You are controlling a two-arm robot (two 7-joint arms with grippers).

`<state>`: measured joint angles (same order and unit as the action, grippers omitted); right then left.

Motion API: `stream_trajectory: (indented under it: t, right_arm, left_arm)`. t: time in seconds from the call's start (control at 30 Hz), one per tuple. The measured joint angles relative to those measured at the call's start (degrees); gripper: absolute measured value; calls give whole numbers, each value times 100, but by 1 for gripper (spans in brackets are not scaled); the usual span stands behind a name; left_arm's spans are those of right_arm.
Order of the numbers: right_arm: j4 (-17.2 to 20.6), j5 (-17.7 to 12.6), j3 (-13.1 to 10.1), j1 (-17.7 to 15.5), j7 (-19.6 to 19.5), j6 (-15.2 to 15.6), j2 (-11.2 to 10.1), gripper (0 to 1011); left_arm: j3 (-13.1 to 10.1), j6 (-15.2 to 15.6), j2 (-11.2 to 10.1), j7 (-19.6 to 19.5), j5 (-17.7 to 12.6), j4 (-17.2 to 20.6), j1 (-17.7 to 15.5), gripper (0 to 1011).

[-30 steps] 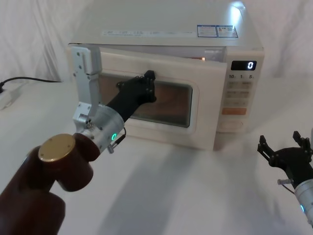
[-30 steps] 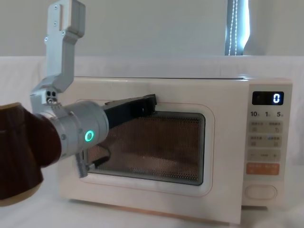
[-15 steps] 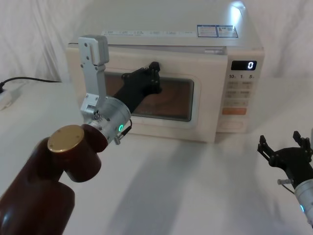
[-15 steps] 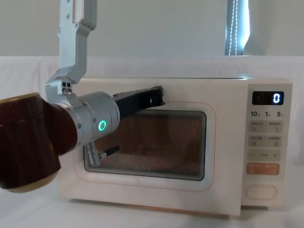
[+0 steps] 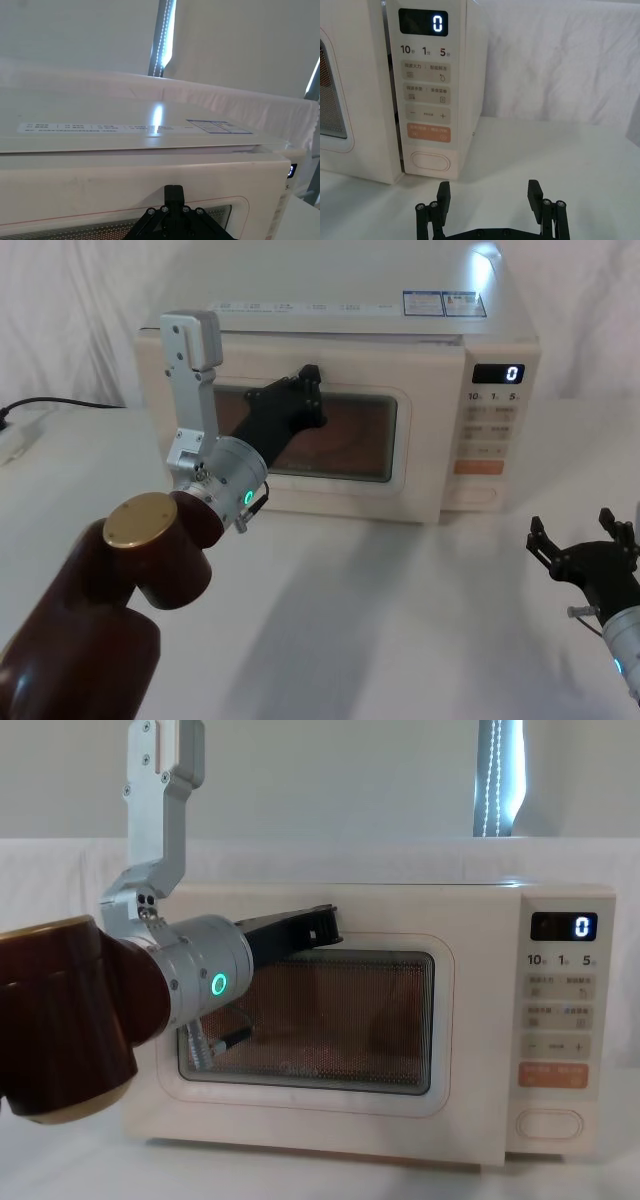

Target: Press the button to open the microwave door with one hand; close the microwave door with the other hand.

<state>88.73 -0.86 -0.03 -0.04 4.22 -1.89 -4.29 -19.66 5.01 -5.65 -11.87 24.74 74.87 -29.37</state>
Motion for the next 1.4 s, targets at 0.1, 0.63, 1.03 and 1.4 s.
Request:
stream_trajectory:
  t: [0.1,0.63,1.03,1.4]
  right_arm:
    - [0,0,0,0,0,0,0,1002]
    - [0,0,0,0,0,0,0,1002]
    - [0,0,0,1,0,0,1,1002]
    - [0,0,0,0,0,0,0,1002]
  left_arm:
    - [36,0,36,12,-33,-34,-13,0]
    - [129,-25,171,-8,-135,-318,-178,0]
    - [193,-64,261,-7,-178,-491,-246,0]
    - [246,24,276,19,-193,-383,-179,0]
